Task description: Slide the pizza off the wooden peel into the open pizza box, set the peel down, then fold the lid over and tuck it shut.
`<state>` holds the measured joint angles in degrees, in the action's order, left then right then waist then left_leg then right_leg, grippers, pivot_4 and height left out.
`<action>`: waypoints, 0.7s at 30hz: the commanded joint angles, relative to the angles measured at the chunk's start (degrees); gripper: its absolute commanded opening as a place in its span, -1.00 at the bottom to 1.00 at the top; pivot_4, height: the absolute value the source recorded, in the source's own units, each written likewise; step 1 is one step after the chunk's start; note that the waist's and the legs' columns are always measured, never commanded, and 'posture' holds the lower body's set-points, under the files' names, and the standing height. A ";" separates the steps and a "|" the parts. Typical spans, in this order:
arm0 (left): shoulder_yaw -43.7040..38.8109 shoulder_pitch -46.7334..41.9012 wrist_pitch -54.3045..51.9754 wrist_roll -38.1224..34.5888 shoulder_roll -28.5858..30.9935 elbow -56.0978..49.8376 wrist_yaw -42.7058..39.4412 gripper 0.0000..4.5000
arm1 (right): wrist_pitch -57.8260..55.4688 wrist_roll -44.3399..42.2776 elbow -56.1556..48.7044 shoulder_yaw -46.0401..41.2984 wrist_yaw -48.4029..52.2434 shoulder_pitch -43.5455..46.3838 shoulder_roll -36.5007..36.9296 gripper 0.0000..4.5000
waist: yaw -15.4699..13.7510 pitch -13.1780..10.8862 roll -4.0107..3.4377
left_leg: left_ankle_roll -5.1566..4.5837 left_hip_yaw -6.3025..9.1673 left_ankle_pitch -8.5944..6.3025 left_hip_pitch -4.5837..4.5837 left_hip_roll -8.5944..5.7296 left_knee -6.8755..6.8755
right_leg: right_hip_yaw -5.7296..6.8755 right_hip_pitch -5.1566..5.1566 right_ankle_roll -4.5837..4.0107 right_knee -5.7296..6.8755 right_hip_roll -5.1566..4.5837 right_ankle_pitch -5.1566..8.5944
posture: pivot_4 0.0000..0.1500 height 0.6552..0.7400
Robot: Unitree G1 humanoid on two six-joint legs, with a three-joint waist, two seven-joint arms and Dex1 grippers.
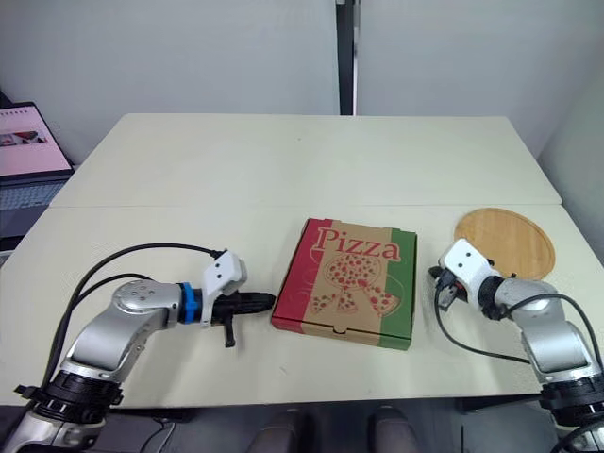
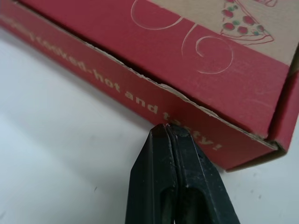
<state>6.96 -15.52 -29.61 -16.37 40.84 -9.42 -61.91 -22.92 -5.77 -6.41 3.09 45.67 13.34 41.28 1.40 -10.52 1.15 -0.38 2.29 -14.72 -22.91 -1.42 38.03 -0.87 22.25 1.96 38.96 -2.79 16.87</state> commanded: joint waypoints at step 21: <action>-13.88 6.72 -5.10 -4.26 6.67 -4.83 3.86 -1.00 | 3.26 -3.06 -4.33 -10.54 4.56 -5.72 5.05 -0.98 | -0.12 -0.01 -0.02 | 0.00 0.05 0.00 0.00 0.00 -0.07 | 0.04 0.01 0.00 -0.02 -0.02 0.00 | 1.00 1.00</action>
<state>-1.80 -10.13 -34.60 -19.15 45.90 -14.70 -58.51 -20.44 -7.05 -6.69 -1.67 50.04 9.48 44.33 1.29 -10.53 1.14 -0.38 2.33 -14.72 -22.91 -1.43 37.96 -0.84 22.25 1.96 38.93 -2.85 16.87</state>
